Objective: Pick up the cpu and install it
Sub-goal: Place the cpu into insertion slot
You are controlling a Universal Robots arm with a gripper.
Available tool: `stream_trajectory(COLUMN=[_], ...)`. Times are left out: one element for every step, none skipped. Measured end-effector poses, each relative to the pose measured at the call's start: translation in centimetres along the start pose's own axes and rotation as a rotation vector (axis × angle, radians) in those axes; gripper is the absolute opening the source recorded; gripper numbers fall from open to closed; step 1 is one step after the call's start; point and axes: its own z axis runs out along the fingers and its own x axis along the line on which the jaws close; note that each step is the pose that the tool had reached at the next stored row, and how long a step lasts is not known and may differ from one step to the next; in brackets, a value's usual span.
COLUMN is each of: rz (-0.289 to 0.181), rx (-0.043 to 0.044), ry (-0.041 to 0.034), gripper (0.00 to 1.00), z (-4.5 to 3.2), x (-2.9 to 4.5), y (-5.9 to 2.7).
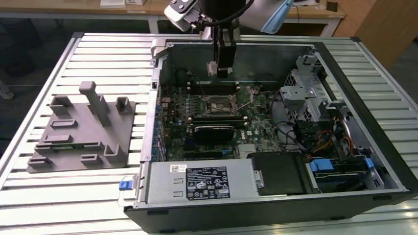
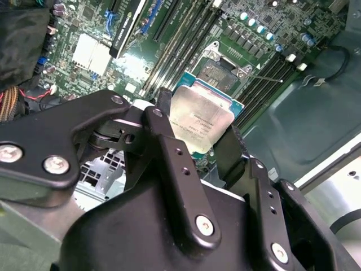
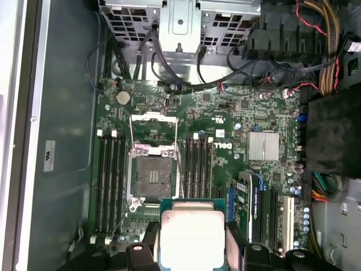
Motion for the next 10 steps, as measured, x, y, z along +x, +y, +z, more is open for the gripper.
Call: stream_trajectory(rz=[0.0, 0.0, 0.0, 0.0, 0.0, 0.0, 0.0, 0.0, 0.0, 0.0], rx=[0.0, -0.0001, -0.0001, -0.0002, -0.0002, -0.0001, -0.0002, -0.0001, -0.0001, -0.0001], ry=[0.0, 0.0, 0.0001, 0.0002, 0.0002, 0.0001, 0.0001, 0.0002, 0.0005, 0.001], gripper=[0.55, 0.55, 0.55, 0.55, 0.55, 0.55, 0.55, 0.55, 0.55, 0.55], z=[0.02, 0.05, 0.08, 0.13, 0.19, 0.25, 0.3, 0.33, 0.37, 0.41], x=[0.0, 0.0, 0.0, 0.0, 0.0, 0.01, 0.01, 0.01, 0.02, 0.03], y=[0.0, 0.0, 0.0, -0.01, -0.01, -0.01, -0.02, -0.02, -0.02, -0.02])
